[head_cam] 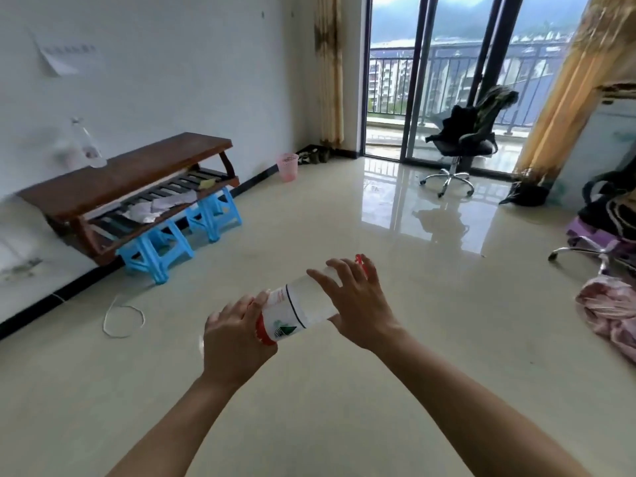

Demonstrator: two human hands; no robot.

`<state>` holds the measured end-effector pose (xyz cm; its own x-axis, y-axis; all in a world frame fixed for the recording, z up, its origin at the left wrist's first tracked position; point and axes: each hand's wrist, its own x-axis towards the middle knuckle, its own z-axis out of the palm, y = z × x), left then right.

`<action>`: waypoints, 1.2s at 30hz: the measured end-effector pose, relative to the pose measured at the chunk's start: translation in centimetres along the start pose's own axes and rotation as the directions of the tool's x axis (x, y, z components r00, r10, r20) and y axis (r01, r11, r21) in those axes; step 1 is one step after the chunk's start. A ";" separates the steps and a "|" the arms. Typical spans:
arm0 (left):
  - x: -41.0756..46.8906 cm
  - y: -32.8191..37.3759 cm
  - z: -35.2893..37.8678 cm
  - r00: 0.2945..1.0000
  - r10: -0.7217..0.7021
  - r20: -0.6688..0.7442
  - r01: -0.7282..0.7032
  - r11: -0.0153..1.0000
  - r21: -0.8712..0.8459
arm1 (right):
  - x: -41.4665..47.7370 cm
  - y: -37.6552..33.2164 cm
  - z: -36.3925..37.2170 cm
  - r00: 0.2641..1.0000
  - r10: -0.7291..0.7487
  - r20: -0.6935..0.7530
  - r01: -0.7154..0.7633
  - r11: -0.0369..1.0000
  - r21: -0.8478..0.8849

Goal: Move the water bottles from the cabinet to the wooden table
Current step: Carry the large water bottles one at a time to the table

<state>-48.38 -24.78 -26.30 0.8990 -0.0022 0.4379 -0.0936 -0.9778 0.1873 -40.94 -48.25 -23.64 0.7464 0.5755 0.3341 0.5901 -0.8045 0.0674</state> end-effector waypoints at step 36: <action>46.1 -59.3 10.8 0.954 -0.292 0.073 0.269 0.936 0.225 | 79.3 -12.9 29.4 0.928 -0.373 -0.017 0.365 0.897 0.249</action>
<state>3.23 30.88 -26.69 0.9160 0.2677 0.2988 0.2506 -0.9634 0.0950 19.70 12.08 -25.60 0.4675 0.8313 0.3006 0.8784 -0.4752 -0.0519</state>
